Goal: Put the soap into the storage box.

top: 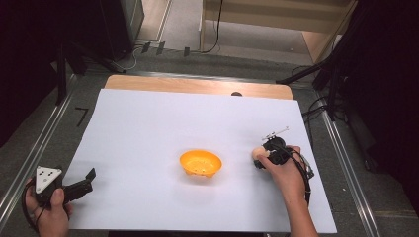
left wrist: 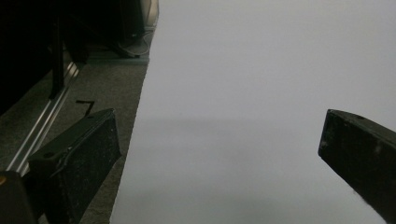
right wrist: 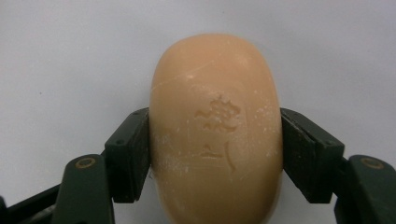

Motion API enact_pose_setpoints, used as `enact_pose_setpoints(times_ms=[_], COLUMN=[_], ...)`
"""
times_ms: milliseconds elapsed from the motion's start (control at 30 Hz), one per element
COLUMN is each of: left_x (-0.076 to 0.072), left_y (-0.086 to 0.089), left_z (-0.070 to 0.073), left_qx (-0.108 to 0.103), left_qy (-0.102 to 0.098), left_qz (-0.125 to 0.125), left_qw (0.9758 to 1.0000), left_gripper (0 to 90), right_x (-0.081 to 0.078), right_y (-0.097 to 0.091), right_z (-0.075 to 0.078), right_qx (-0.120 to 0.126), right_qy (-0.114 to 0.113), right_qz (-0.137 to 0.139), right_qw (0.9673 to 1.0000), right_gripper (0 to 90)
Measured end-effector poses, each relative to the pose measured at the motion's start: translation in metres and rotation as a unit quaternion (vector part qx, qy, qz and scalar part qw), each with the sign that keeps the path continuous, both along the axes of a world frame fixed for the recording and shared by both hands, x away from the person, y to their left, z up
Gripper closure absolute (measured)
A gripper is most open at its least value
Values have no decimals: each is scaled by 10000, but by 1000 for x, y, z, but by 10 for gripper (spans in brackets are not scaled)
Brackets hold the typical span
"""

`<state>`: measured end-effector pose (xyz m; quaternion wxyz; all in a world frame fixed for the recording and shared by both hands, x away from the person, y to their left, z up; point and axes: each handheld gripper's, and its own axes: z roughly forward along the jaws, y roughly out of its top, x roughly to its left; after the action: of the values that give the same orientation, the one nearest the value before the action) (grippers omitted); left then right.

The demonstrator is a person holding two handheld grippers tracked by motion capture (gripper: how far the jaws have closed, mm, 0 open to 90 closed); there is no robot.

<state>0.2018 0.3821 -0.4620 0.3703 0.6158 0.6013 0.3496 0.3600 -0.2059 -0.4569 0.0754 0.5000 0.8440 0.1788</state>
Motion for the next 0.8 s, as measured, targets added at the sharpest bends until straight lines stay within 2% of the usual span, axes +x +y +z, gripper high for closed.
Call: enact_pose_setpoints(times_ms=[267, 367, 467, 533, 633, 800], left_x=[0, 0, 0, 0, 0, 0], left_y=[0, 0, 0, 0, 0, 0], left_z=[0, 0, 0, 0, 0, 0], left_qx=[-26, -14, -1, 4, 19, 9], left_qy=[-9, 9, -2, -2, 14, 13], left_qz=[-10, -3, 5, 4, 7, 14], left_qw=[10000, 10000, 10000, 10000, 10000, 10000], left_gripper=[0, 0, 0, 0, 0, 0], right_x=[1, 1, 0, -1, -4, -8], right_y=[-3, -9, -12, -13, -9, -2], right_z=[1, 1, 5, 8, 16, 28], right_qx=[31, 253, 299, 351, 288, 297], right_qy=[-1, 20, -58, -104, -161, -330], right_qz=[191, 185, 268, 382, 625, 962], right_qw=[9998, 9995, 9992, 9986, 9975, 9944], right_gripper=[328, 328, 328, 328, 328, 328])
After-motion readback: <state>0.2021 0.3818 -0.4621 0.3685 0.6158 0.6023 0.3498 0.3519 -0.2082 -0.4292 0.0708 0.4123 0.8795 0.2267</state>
